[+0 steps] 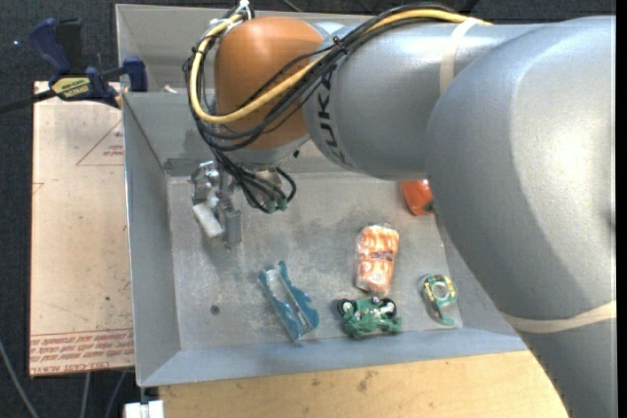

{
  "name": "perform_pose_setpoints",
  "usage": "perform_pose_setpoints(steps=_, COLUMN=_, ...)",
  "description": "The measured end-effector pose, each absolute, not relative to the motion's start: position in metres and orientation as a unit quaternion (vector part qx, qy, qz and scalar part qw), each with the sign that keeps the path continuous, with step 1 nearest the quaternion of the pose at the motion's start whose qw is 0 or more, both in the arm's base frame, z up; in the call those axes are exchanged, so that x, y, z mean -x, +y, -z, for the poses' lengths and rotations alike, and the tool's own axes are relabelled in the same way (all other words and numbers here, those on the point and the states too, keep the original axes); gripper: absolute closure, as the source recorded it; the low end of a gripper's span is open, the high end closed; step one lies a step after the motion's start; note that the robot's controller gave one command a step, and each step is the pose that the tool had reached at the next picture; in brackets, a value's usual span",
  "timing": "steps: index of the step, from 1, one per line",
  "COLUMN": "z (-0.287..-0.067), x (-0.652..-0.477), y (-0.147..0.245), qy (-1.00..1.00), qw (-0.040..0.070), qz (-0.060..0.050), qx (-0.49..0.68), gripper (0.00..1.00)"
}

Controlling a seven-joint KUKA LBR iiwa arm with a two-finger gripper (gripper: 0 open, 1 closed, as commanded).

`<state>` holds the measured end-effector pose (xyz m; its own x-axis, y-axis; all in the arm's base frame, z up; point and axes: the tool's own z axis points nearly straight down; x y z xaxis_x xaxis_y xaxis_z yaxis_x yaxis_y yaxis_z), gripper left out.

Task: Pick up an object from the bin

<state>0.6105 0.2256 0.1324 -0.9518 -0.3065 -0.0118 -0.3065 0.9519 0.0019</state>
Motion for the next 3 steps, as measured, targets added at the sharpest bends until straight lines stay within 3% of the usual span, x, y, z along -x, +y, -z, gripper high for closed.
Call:
perform_pose_setpoints(steps=1, z=-0.133, x=-0.598, y=0.209, qy=0.976, qw=0.004, qz=-0.001, qx=0.219, gripper=1.00)
perform_pose_setpoints(steps=2, z=-0.163, x=-0.585, y=0.203, qy=0.943, qw=-0.004, qz=-0.001, qx=0.333, gripper=1.00)
perform_pose_setpoints(steps=3, z=-0.227, x=-0.594, y=0.204, qy=0.957, qw=0.000, qz=-0.001, qx=0.289, gripper=1.00)
